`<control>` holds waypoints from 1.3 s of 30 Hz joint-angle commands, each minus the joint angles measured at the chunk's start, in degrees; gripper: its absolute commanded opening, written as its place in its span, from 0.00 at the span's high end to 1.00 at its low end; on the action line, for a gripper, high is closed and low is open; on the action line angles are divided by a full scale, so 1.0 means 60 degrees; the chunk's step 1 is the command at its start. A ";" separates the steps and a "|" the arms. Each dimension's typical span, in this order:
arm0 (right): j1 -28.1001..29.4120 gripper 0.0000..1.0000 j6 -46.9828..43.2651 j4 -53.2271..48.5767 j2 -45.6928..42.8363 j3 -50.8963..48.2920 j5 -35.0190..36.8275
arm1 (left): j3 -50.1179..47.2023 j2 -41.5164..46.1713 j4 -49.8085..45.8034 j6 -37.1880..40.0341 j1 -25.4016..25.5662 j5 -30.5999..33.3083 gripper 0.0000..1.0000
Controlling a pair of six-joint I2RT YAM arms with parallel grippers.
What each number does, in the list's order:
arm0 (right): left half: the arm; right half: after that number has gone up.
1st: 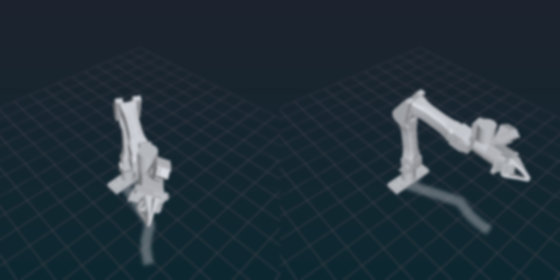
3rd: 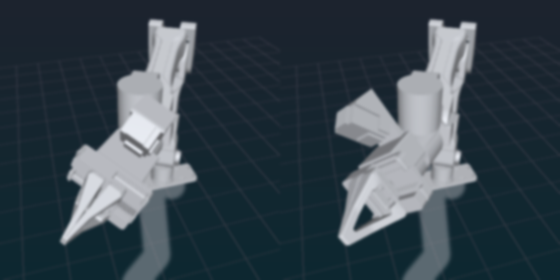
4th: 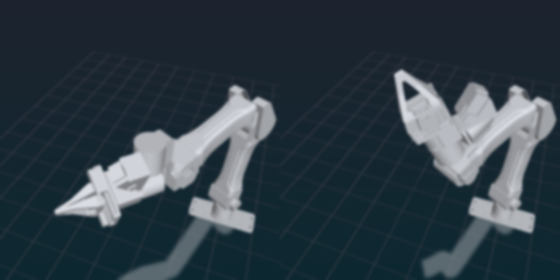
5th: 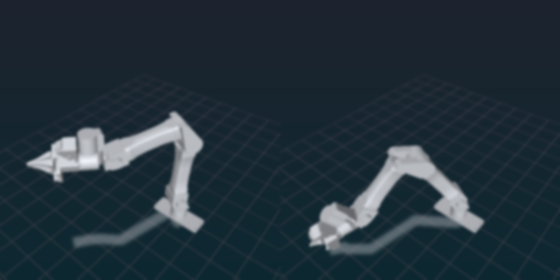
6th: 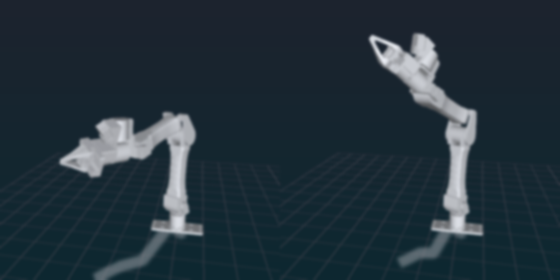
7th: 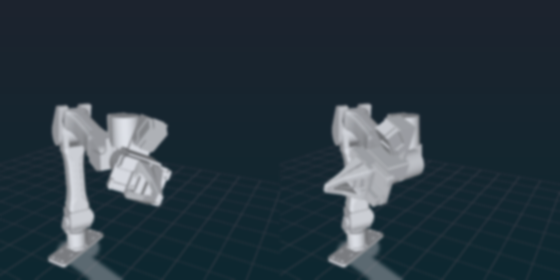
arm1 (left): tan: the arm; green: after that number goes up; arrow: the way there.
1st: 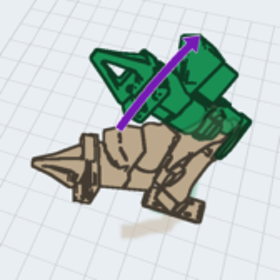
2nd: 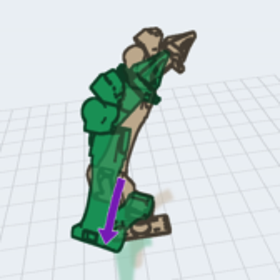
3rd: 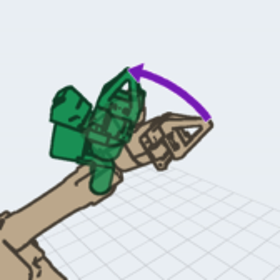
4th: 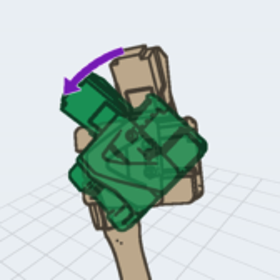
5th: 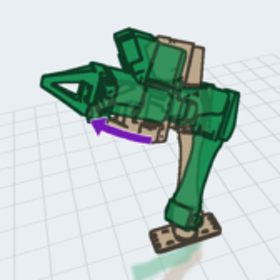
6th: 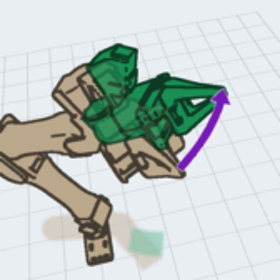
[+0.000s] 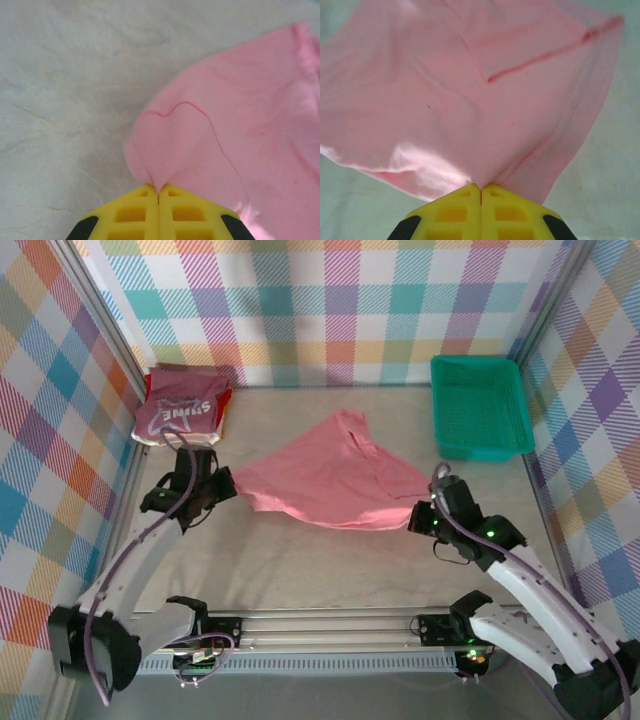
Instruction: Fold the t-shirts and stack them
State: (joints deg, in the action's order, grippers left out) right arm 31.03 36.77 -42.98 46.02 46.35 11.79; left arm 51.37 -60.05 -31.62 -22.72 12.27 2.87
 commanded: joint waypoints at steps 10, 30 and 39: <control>-0.0059 1.00 -0.2929 -0.2515 -0.0722 0.4300 -0.0001 | 0.4303 0.2494 -0.3415 0.0917 -0.0072 0.1547 1.00; -0.1713 1.00 -0.2909 0.0776 0.4936 0.6108 0.1081 | 1.1607 -0.7011 -0.3988 0.4128 -0.0254 -0.0310 1.00; -0.3241 0.52 -0.2789 0.1519 0.9713 0.9307 -0.0052 | 1.7694 -1.2914 -0.4982 0.3586 -0.0906 0.0227 0.40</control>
State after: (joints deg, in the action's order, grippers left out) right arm 12.47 20.47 -35.86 104.01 93.65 14.70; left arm 146.26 -138.96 -56.60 1.28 9.89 3.97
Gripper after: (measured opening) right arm 0.477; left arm 0.596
